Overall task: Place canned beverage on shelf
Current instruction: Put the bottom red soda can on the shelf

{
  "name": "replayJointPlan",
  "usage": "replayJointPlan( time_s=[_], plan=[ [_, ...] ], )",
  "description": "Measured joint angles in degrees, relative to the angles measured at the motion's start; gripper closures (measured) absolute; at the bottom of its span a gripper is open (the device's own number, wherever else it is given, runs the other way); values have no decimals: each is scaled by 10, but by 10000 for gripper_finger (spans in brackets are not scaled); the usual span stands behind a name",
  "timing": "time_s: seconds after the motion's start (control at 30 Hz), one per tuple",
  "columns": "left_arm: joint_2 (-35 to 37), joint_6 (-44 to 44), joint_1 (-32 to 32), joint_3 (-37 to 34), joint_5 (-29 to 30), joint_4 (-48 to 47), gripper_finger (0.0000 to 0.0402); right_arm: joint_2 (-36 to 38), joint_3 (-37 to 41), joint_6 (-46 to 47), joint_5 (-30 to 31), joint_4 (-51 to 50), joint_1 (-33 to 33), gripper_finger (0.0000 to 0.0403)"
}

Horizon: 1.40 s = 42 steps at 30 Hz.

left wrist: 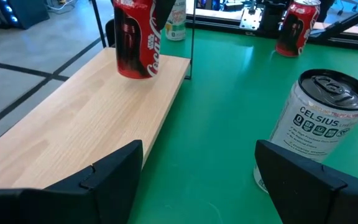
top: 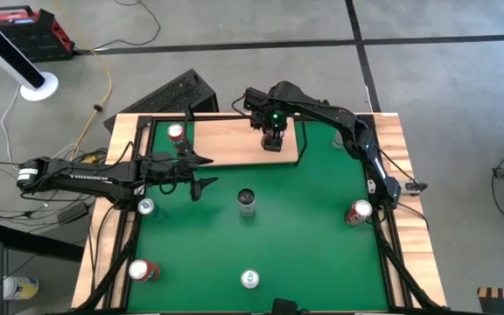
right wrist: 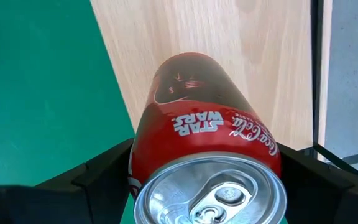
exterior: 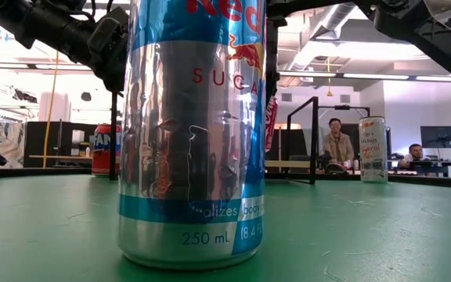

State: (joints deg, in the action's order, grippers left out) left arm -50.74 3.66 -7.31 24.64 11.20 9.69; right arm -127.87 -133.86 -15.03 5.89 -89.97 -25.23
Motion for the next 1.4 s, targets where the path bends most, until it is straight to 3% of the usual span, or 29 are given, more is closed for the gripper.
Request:
replayJointPlan(
  time_s=[1.17, 1.4],
  plan=[
    [0, 3, 0, 0, -3, 3, 104, 0, 3, 16, -45, -1, -20, 46],
    [0, 4, 0, 0, -3, 3, 104, 0, 3, 41, -28, 0, -32, 45]
  ],
)
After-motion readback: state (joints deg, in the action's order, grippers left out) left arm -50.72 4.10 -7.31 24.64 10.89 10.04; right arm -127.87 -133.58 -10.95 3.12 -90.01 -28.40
